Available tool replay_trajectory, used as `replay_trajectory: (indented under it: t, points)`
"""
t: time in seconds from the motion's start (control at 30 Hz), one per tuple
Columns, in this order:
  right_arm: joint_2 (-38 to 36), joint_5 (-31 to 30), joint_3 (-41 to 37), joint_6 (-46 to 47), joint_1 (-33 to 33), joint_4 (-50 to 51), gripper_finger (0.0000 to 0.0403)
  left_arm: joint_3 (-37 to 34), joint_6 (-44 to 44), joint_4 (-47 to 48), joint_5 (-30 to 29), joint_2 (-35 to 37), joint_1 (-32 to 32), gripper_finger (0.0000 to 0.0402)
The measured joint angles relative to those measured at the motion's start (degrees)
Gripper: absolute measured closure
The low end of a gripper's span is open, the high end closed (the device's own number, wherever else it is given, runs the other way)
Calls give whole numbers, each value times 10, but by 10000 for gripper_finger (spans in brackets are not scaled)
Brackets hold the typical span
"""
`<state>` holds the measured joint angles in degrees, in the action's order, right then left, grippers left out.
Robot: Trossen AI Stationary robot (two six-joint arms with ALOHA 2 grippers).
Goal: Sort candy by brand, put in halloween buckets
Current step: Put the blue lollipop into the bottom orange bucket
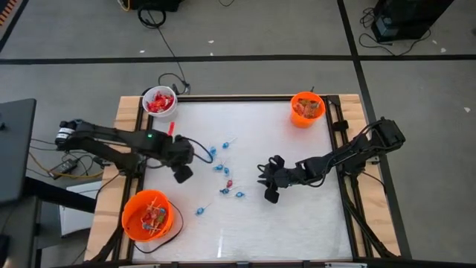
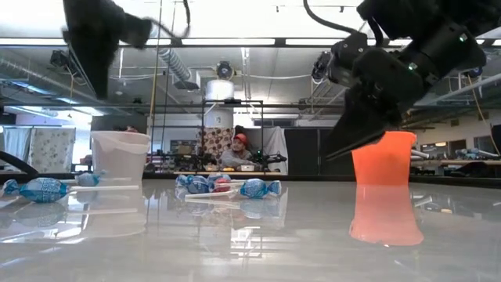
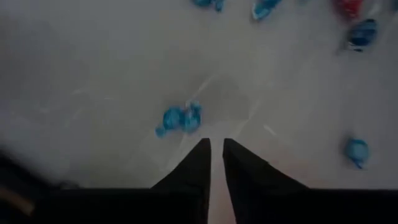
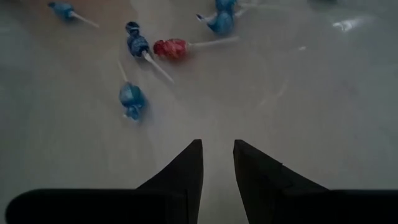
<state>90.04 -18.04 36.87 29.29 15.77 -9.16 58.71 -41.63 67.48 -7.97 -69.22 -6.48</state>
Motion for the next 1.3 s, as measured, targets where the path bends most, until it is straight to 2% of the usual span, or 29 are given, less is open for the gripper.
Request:
replay_trajectory:
  t: [0.13, 0.23, 0.3, 0.4, 0.53, 0.6, 0.7, 0.87, 1.17, 1.3]
  points:
    - [0, 0, -8, 36, 8, 0, 300, 43, -37, 39, -25, 14, -59, 371]
    - [0, 0, -8, 40, 15, -6, 300, 34, -43, 10, -125, 13, -91, 367]
    - [0, -3, -8, 38, 19, -21, 300, 10, -44, -28, -167, 12, -102, 354]
    - [0, -3, -8, 37, 21, -30, 300, -40, -23, -115, -165, 8, -99, 316]
    - [0, -3, -8, 30, 22, -29, 300, -122, -3, -178, -132, -1, -86, 251]
    - [0, -4, -8, 12, 22, -31, 300, -161, 24, -183, -99, -7, -78, 226]
    - [0, -5, -8, -12, 22, -29, 300, -210, 57, -186, -86, -7, -71, 204]
    - [0, -5, -8, -12, 22, -32, 300, -259, 53, -198, -82, -6, -66, 198]
    - [0, -5, -8, -23, 22, -54, 300, -315, 55, -350, -81, -6, -66, 199]
    - [0, -5, -8, -23, 22, -54, 300, -329, 54, -379, -75, -4, -66, 205]
